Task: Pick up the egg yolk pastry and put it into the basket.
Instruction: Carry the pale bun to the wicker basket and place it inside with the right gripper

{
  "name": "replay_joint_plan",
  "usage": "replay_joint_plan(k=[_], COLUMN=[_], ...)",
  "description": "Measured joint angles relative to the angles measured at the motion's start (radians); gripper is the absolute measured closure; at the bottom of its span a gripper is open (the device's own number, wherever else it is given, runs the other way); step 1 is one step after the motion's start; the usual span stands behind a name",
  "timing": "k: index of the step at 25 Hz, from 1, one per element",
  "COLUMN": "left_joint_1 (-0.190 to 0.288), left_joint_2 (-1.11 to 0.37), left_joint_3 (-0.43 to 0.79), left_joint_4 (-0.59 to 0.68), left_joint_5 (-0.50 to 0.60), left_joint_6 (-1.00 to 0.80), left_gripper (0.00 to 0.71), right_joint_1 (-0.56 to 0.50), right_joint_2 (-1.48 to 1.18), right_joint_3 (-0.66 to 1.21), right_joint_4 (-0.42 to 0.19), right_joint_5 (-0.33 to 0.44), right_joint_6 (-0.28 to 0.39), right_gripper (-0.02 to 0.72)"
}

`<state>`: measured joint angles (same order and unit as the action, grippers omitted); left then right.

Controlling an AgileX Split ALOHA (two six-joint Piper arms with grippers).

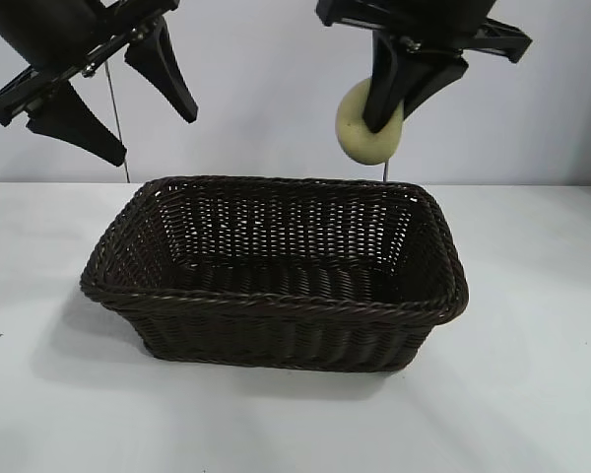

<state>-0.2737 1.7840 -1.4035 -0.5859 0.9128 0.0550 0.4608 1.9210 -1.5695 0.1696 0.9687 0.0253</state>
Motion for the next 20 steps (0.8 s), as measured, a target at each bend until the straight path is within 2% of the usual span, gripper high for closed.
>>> replay_joint_plan(k=[3,5,9,11,17,20], left_joint_1=[0.0,0.0,0.0,0.0,0.0,0.0], left_joint_2=[0.0,0.0,0.0,0.0,0.0,0.0], left_joint_3=[0.0,0.0,0.0,0.0,0.0,0.0], left_joint_4=[0.0,0.0,0.0,0.0,0.002,0.003], left_joint_5=[0.0,0.0,0.0,0.0,0.004,0.005], left_joint_6=[0.0,0.0,0.0,0.0,0.0,0.0], left_gripper=[0.17,0.17,0.17,0.17,0.17,0.17], right_joint_1=[0.0,0.001,0.002,0.002,-0.03,-0.085], right_joint_2=[0.047,0.057,0.052,0.04,-0.008,-0.042], right_joint_3=[0.0,0.0,-0.003,-0.003,-0.003,-0.003], right_joint_4=[0.007,0.013,0.018,0.018,0.031,0.068], right_joint_5=[0.0,-0.002,-0.002,0.002,0.03,0.061], right_joint_6=[0.001,0.001,-0.011,-0.012,-0.025,-0.056], right_gripper=[0.622,0.549,0.331,0.269,0.234,0.23])
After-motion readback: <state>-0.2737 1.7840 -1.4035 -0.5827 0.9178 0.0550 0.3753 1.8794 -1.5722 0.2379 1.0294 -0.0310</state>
